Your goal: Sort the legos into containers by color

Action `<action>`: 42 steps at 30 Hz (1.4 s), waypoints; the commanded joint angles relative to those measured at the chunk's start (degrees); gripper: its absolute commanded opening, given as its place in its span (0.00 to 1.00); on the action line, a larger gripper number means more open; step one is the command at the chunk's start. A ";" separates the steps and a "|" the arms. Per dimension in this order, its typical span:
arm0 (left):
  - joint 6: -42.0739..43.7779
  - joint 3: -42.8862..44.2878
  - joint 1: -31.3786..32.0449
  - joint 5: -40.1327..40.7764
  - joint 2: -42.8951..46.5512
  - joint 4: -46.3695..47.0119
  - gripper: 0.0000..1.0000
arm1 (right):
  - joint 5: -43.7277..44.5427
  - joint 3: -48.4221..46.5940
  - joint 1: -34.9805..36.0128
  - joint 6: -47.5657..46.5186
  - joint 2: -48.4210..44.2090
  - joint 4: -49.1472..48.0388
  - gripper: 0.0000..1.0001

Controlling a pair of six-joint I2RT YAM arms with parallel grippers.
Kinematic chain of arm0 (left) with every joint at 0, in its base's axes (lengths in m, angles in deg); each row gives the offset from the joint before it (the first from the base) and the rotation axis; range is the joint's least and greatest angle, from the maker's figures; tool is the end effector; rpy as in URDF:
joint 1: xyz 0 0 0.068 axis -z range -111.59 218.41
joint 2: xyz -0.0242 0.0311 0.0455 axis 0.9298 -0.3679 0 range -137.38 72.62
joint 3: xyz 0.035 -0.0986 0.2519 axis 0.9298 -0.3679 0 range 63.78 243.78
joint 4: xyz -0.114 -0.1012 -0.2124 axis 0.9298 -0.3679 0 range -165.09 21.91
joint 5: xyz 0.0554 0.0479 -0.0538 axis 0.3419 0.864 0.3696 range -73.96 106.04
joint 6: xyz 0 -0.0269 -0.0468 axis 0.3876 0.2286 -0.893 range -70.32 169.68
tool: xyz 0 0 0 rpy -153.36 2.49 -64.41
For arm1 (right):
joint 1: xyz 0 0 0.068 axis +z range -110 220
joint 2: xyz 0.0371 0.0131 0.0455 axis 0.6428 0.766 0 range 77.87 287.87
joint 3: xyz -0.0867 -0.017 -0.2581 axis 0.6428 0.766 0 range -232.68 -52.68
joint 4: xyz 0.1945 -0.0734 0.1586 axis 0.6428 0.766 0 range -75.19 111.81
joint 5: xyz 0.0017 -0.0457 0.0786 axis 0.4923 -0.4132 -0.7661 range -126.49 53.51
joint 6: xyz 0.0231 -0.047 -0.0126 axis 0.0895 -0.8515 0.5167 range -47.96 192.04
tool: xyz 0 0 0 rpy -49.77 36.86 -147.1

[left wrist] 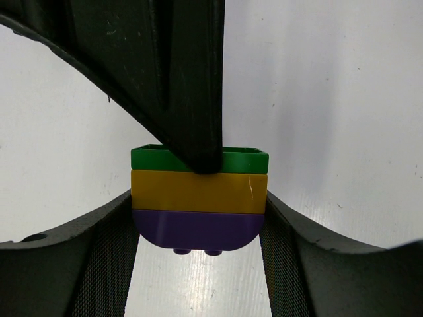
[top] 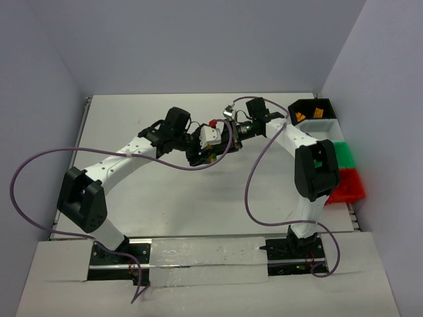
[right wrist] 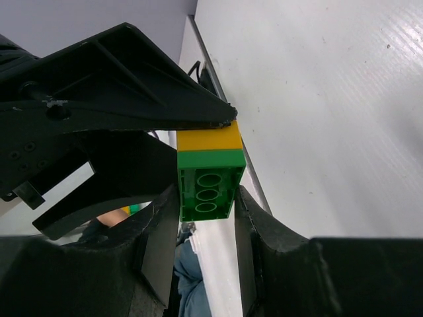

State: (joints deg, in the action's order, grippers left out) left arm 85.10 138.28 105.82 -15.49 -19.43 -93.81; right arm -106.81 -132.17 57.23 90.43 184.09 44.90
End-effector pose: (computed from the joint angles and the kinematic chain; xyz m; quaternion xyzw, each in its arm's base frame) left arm 0.2723 -0.2318 0.2890 0.6112 0.6470 -0.2560 0.3773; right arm 0.3594 0.1465 0.2384 -0.1565 0.7852 0.5967 0.0534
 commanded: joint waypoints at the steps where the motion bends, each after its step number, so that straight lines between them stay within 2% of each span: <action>1: 0.53 -1.18 -0.22 1.13 0.82 2.61 0.00 | -5.70 1.22 -3.09 1.11 -2.04 -3.18 0.00; 9: 0.85 -2.62 -1.78 0.84 1.06 3.13 0.00 | -5.55 5.54 -11.43 -0.62 -6.39 -2.21 0.00; 14: 1.23 -2.78 -2.16 0.94 0.91 3.32 0.00 | -1.72 4.53 -14.87 -5.61 -8.09 2.89 0.00; 15: 1.21 -2.78 -2.16 0.96 0.91 3.41 0.00 | 1.71 3.26 -15.72 -7.33 -8.44 6.96 0.00; 17: 0.84 -2.71 -2.24 1.11 0.91 3.85 0.00 | 15.91 1.02 -19.67 -10.03 -10.91 10.02 0.00; 21: 0.35 -2.47 -2.16 1.34 1.00 4.45 0.00 | 35.27 2.09 -24.69 -11.71 -17.87 11.00 0.00; 27: -1.80 -1.05 -2.16 2.20 0.02 5.72 0.00 | 57.50 3.56 -31.02 -18.62 -25.11 13.12 0.00; 32: -4.84 0.45 -2.25 1.75 -0.32 7.18 0.00 | 65.06 5.00 -38.98 -23.23 -24.36 13.10 0.00; 36: -7.04 1.35 -2.25 1.07 -0.36 7.26 0.00 | 68.42 5.83 -42.21 -25.17 -20.95 10.63 0.00; 42: -7.36 0.71 -2.27 1.49 0.76 6.60 0.00 | 68.89 5.27 -44.65 -24.41 -15.33 8.97 0.00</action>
State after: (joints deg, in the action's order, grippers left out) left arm 79.26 137.01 103.57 -13.74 -19.45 -88.87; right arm -40.60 -126.85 13.82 66.71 166.21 56.26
